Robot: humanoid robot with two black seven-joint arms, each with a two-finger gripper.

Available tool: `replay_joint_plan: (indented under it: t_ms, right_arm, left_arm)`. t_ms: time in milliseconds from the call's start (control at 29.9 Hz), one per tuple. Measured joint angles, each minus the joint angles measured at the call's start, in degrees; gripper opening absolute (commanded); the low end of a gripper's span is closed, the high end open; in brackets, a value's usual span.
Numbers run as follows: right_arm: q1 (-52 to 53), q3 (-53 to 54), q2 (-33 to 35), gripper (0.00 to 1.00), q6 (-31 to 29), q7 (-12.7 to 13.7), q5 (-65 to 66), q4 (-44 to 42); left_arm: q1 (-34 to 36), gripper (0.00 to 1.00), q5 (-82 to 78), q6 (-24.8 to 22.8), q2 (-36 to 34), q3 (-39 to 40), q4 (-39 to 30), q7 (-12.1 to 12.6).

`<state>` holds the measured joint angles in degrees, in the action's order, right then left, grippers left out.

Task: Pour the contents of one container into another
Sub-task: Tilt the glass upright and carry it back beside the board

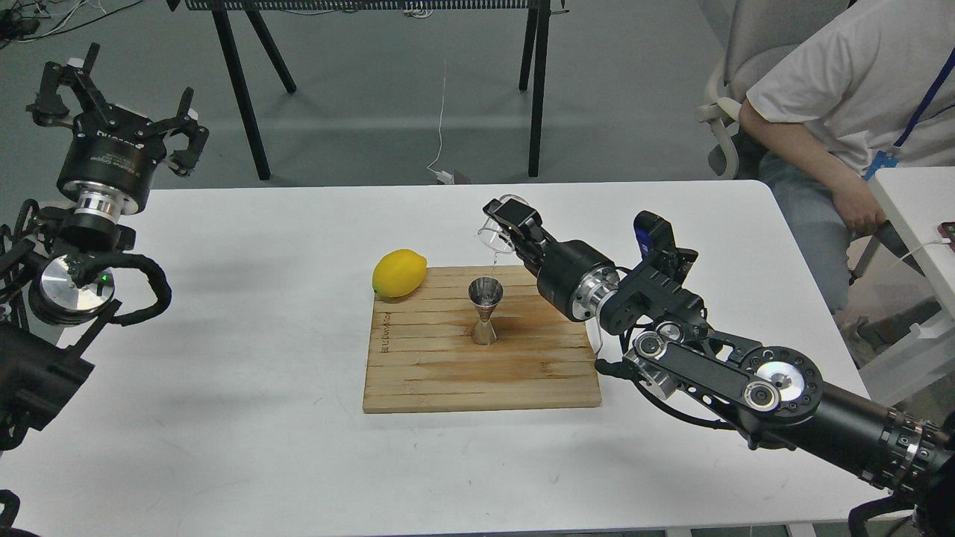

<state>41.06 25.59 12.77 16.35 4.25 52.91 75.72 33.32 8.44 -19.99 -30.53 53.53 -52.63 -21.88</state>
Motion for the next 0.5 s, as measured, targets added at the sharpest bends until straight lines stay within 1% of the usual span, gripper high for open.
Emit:
replay_joint_plan:
  t_ms: [501]
  right_arm:
    - [5.05,-7.44,-0.41,0.22,0.10,0.00,1.22,0.05]
  left_arm:
    - [0.06,1.00,0.00,-0.22,0.12,0.70,-0.02,0.02]
